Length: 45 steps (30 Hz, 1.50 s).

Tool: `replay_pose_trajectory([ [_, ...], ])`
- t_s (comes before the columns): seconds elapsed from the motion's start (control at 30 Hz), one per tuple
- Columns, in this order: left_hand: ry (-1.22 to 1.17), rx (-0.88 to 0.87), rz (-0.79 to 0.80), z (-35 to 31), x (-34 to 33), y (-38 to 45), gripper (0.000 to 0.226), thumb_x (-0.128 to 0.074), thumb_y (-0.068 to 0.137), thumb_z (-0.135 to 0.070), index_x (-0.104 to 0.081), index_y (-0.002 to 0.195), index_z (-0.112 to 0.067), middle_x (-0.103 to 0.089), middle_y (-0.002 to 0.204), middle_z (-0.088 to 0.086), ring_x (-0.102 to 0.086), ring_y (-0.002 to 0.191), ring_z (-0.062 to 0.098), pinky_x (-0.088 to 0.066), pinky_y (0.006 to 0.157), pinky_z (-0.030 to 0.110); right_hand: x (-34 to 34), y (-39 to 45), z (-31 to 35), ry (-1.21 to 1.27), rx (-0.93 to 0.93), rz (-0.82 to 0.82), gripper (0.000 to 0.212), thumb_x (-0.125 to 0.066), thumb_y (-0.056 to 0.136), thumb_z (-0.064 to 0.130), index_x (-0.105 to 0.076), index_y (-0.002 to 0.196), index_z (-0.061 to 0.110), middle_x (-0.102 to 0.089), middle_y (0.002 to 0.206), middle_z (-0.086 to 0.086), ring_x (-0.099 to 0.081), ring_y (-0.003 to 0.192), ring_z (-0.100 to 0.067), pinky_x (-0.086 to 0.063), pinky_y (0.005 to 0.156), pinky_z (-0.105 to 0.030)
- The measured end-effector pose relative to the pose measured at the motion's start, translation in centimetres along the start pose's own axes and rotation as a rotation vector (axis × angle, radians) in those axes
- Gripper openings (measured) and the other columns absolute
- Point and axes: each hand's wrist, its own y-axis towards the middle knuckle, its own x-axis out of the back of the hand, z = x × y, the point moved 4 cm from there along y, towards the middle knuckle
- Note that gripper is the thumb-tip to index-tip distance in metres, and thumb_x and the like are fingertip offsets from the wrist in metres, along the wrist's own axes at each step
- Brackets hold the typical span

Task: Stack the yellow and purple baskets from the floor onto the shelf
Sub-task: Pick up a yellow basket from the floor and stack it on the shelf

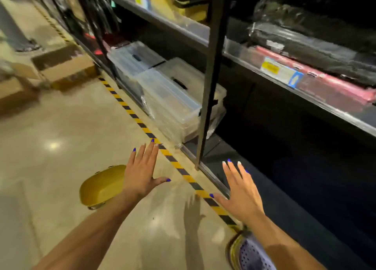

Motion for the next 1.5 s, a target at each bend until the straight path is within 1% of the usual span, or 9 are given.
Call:
replay_pose_trajectory([
  [0.17, -0.012, 0.179, 0.036, 15.9, -0.2, -3.5, 0.115, -0.042, 0.073, -0.084, 0.002, 0.155, -0.016, 0.004, 0.163, 0.003, -0.003, 0.150, 0.027, -0.006, 0.120, 0.044, -3.6, 7.8, 13.6, -0.001, 0.142, 0.081, 0.104, -0.032, 0.068, 0.088, -0.006, 0.152, 0.033, -0.011, 0.160, 0.012, 0.000, 0.147, -0.019, -0.012, 0.115, -0.040],
  [0.37, -0.035, 0.269, 0.170, 32.9, -6.9, -7.9, 0.113, -0.041, 0.077, -0.081, 0.023, 0.146, -0.020, 0.026, 0.155, -0.001, 0.008, 0.149, 0.024, 0.005, 0.119, 0.042, -11.5, 15.3, 29.5, -0.028, 0.382, 0.210, 0.102, -0.028, 0.072, 0.086, 0.007, 0.152, 0.033, 0.010, 0.159, 0.011, 0.017, 0.144, -0.014, 0.007, 0.113, -0.032],
  [0.53, -0.012, 0.287, 0.298, 40.4, -14.6, -9.0, 0.111, -0.038, 0.080, -0.079, 0.022, 0.148, -0.016, 0.020, 0.160, 0.005, 0.009, 0.149, 0.026, 0.005, 0.119, 0.042, -19.3, 21.2, 35.7, 0.026, 0.374, 0.217, 0.099, -0.029, 0.073, 0.086, 0.022, 0.145, 0.041, 0.014, 0.157, 0.013, 0.021, 0.142, -0.012, 0.003, 0.115, -0.033],
  [0.63, -0.070, 0.375, 0.345, 42.0, -20.3, -8.6, 0.114, -0.041, 0.077, -0.081, 0.013, 0.153, -0.015, 0.014, 0.162, 0.004, 0.001, 0.150, 0.025, -0.003, 0.120, 0.042, -25.7, 23.3, 36.7, 0.030, 0.352, 0.300, 0.108, -0.043, 0.070, 0.084, 0.023, 0.145, 0.043, 0.007, 0.160, 0.012, 0.006, 0.147, -0.019, -0.007, 0.117, -0.038],
  [0.8, -0.161, 0.518, 0.417, 42.5, -35.5, -8.8, 0.118, -0.047, 0.073, -0.081, 0.011, 0.154, -0.016, 0.009, 0.163, 0.002, -0.001, 0.150, 0.026, -0.006, 0.121, 0.044, -39.7, 25.8, 35.6, -0.074, 0.387, 0.368, 0.127, -0.061, 0.049, 0.085, -0.026, 0.150, 0.016, -0.031, 0.155, -0.010, -0.030, 0.139, -0.036, -0.035, 0.107, -0.052],
  [1.0, -0.167, 0.718, 0.545, 42.9, -46.2, -10.2, 0.135, -0.058, 0.063, -0.084, 0.015, 0.152, -0.015, 0.000, 0.164, 0.006, -0.005, 0.149, 0.030, 0.000, 0.117, 0.055, -50.2, 27.6, 33.3, 0.044, 0.312, 0.505, 0.132, -0.076, 0.042, 0.076, -0.018, 0.148, 0.021, -0.035, 0.149, -0.007, -0.034, 0.137, -0.030, -0.041, 0.103, -0.051],
  [1.13, -0.665, 0.809, 0.372, 42.3, -51.1, -10.1, 0.130, -0.083, 0.064, -0.054, 0.003, 0.155, -0.019, -0.033, 0.157, 0.001, -0.036, 0.139, 0.028, -0.021, 0.114, 0.050, -55.4, 27.1, 32.8, 0.350, 0.169, 0.614, 0.133, -0.085, 0.052, 0.056, 0.000, 0.152, 0.032, -0.032, 0.153, 0.002, -0.043, 0.130, -0.024, -0.050, 0.087, -0.044],
  [1.27, -0.924, 0.855, 0.062, 41.5, -49.5, -9.2, 0.114, -0.088, 0.062, -0.041, -0.017, 0.150, -0.033, -0.047, 0.145, -0.008, -0.047, 0.126, 0.012, -0.044, 0.095, 0.031, -54.1, 26.1, 31.7, 0.416, 0.104, 0.555, 0.128, -0.085, 0.054, 0.055, -0.003, 0.150, 0.039, -0.052, 0.138, 0.002, -0.056, 0.116, -0.027, -0.046, 0.073, -0.034],
  [1.5, -1.005, 0.586, 0.101, 37.8, -36.5, -4.3, 0.098, -0.079, 0.060, -0.056, -0.014, 0.132, -0.069, -0.034, 0.120, -0.059, -0.037, 0.107, -0.029, -0.034, 0.081, 0.003, -39.9, 22.8, 26.6, 0.521, -0.092, 0.423, 0.130, -0.083, 0.053, 0.061, 0.001, 0.150, 0.044, -0.041, 0.149, 0.007, -0.046, 0.128, -0.027, -0.045, 0.088, -0.037],
])
